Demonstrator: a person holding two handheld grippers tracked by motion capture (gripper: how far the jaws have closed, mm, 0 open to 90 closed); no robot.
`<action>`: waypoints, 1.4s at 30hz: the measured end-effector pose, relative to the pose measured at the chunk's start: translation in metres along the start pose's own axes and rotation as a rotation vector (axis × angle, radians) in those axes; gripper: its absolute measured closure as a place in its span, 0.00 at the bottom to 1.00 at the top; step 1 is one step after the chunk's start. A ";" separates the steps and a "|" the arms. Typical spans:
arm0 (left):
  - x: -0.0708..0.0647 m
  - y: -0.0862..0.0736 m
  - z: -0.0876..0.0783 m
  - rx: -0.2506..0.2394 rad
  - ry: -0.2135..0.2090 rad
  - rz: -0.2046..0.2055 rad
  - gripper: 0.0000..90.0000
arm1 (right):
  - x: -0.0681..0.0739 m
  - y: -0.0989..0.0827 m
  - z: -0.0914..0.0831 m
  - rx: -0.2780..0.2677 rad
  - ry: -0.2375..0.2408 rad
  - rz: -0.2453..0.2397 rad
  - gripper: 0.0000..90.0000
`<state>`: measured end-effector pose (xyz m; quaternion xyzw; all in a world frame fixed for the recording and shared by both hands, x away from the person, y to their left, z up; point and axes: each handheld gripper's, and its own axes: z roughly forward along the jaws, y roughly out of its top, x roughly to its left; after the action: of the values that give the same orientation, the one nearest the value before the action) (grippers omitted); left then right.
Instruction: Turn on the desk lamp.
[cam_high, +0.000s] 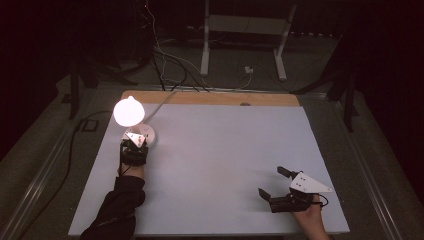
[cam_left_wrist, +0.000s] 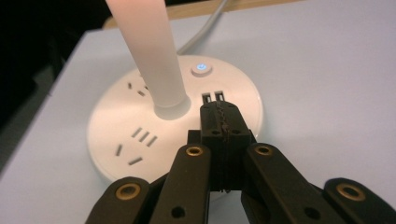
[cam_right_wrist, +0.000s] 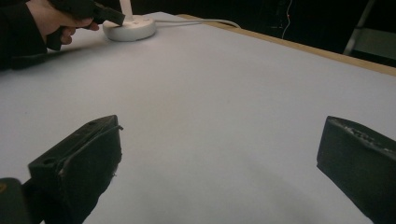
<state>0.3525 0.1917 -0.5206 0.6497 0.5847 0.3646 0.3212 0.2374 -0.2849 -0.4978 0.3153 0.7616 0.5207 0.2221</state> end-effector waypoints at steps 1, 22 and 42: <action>0.001 0.002 -0.002 -0.010 0.003 -0.013 1.00 | 0.000 0.000 0.000 -0.001 0.000 0.000 0.00; 0.008 0.019 -0.015 0.045 -0.015 -0.122 0.44 | -0.001 0.000 -0.001 -0.008 -0.001 0.006 0.00; 0.015 0.030 -0.028 0.139 -0.159 -0.148 0.00 | -0.001 0.000 0.000 -0.008 0.000 0.009 0.00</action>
<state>0.3448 0.2029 -0.4791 0.6524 0.6276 0.2455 0.3467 0.2378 -0.2858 -0.4976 0.3178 0.7582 0.5246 0.2212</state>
